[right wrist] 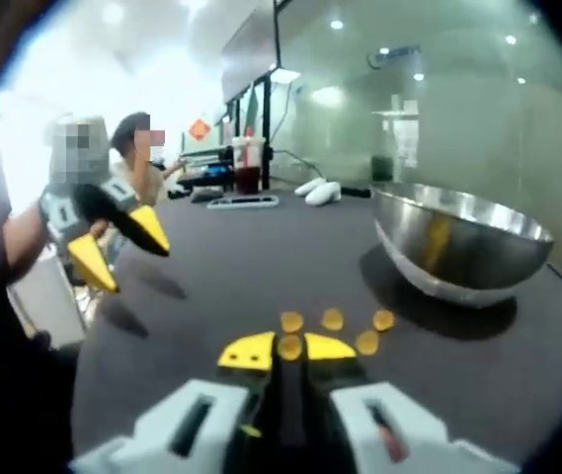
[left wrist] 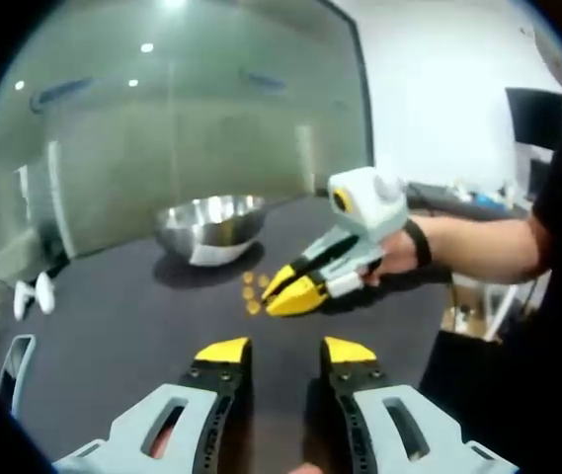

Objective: Pick up the QQ candy scattered on the table and place it into the stainless steel bowl on the table

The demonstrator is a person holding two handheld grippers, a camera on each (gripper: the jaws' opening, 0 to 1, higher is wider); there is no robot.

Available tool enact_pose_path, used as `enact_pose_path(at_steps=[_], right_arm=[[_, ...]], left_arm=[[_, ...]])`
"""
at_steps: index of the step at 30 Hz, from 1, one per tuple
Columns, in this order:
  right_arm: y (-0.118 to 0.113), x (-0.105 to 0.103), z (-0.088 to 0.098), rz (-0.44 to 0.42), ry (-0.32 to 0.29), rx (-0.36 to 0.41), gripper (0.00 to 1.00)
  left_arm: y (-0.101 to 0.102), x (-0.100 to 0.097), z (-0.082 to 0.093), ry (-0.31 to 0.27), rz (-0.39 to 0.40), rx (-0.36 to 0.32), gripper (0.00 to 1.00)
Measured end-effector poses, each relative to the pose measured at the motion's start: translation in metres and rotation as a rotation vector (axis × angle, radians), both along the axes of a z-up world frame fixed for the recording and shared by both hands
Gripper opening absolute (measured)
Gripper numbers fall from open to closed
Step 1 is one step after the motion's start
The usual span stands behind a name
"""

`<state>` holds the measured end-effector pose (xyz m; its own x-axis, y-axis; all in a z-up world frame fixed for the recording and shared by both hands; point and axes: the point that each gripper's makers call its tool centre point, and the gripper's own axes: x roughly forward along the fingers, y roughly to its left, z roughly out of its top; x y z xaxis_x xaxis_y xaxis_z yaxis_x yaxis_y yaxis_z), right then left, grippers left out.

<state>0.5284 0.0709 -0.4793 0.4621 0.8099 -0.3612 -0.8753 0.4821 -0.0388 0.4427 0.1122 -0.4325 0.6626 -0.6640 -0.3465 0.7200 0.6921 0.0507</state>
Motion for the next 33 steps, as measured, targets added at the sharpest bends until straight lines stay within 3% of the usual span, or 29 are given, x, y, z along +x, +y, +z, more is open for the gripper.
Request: enact_pose_path(at_steps=[7, 16, 22, 25, 27, 29, 32, 33], right_arm=[[-0.019, -0.002, 0.016, -0.049, -0.041, 0.019, 0.1], [-0.061, 0.016, 0.052, -0.244, -0.106, 0.152, 0.1], [-0.083, 0.038, 0.082, -0.373, -0.178, 0.201, 0.1], [-0.087, 0.051, 0.092, -0.417, -0.182, 0.202, 0.1], [-0.094, 0.065, 0.099, -0.491, -0.171, 0.213, 0.1], [-0.092, 0.076, 0.111, -0.517, -0.163, 0.27, 0.1], [-0.081, 0.087, 0.121, -0.504, -0.185, 0.264, 0.1], [-0.07, 0.089, 0.121, -0.457, -0.195, 0.225, 0.1]], left_arm=[[-0.002, 0.001, -0.001, 0.001, -0.001, 0.002, 0.3], [-0.003, 0.001, -0.001, -0.001, 0.0, -0.002, 0.3], [-0.005, 0.001, 0.001, -0.005, -0.004, 0.0, 0.3], [-0.004, 0.002, 0.004, -0.011, 0.0, -0.006, 0.3], [-0.004, 0.003, 0.004, -0.011, 0.004, -0.009, 0.3], [-0.005, 0.003, 0.003, -0.007, 0.004, -0.011, 0.3], [-0.007, 0.002, 0.003, -0.007, 0.0, -0.007, 0.3], [-0.007, 0.002, 0.003, -0.007, -0.001, -0.007, 0.3]])
